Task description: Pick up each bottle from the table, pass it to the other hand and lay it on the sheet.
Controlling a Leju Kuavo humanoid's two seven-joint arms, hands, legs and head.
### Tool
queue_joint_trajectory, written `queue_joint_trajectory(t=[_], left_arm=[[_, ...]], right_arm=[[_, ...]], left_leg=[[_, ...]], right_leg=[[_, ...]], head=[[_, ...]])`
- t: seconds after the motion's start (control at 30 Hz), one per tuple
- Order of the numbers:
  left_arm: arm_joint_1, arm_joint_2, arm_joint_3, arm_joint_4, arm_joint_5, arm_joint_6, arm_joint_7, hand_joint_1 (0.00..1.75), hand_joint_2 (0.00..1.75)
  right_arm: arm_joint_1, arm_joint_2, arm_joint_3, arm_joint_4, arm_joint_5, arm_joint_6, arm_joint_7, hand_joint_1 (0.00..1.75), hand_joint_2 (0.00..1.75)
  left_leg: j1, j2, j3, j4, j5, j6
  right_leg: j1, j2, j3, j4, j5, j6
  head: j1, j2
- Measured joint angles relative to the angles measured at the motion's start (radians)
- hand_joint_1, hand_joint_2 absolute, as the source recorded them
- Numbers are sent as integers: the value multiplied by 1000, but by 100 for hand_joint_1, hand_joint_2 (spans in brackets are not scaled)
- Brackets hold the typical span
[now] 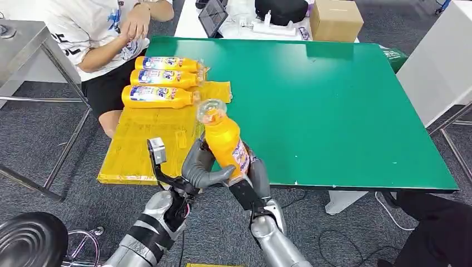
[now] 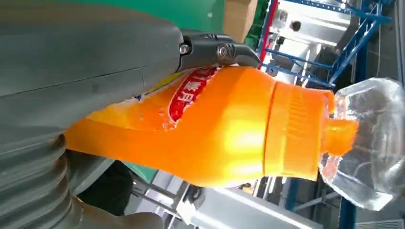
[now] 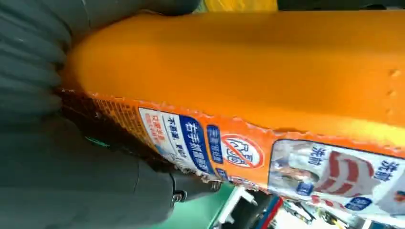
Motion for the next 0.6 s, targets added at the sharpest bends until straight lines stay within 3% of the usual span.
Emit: queue_joint_trajectory(t=[0.6], left_arm=[[3,7,-2,0,1,0,0,0,175]], right_arm=[[-19,5,0,45,0,0,0,175,175]], left_leg=[[0,0,0,0,0,0]], right_leg=[[0,0,0,0,0,0]], head=[[0,0]])
